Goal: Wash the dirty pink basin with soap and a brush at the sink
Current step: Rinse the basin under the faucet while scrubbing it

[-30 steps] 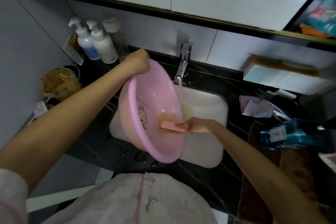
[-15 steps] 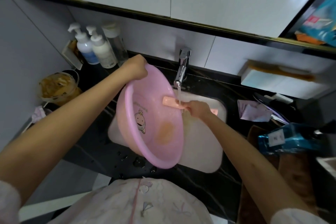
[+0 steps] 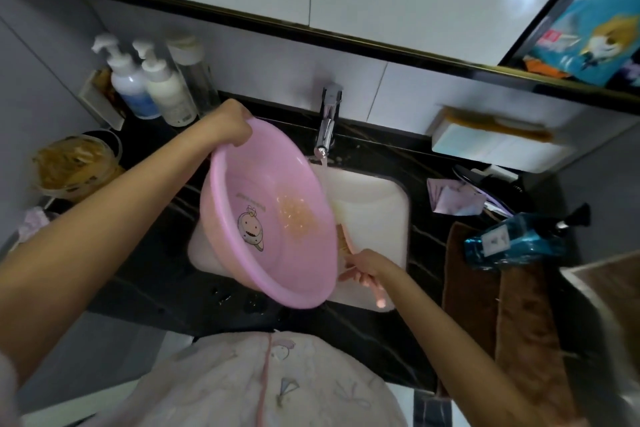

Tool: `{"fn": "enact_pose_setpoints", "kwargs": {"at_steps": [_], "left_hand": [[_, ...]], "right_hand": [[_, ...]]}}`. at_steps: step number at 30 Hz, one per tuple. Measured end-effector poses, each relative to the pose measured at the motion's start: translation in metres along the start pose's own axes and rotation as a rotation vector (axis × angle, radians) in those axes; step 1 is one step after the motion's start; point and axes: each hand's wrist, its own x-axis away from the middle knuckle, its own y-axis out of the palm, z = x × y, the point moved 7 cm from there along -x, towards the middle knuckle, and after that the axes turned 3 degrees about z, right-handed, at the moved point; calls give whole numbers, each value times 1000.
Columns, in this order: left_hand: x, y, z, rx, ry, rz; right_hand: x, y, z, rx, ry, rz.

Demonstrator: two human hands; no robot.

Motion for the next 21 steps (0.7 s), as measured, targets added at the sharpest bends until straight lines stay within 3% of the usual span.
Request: {"fn": "enact_pose_setpoints", "kwargs": {"at_steps": [3,6,11,21], "left_hand": [[-1,1,-7,2,-21,-9],[3,12,-27,5,-104,-46],[18,62,-61,239,-165,-202],[51,186,-64,260,-148,-542]], "right_hand": [[4,14,6,-257,75,-7],[21,-19,5,-226,-19,256],[72,-88,-2,-260,-127,552],[132,-141,-49,-374,-263,763]]}}
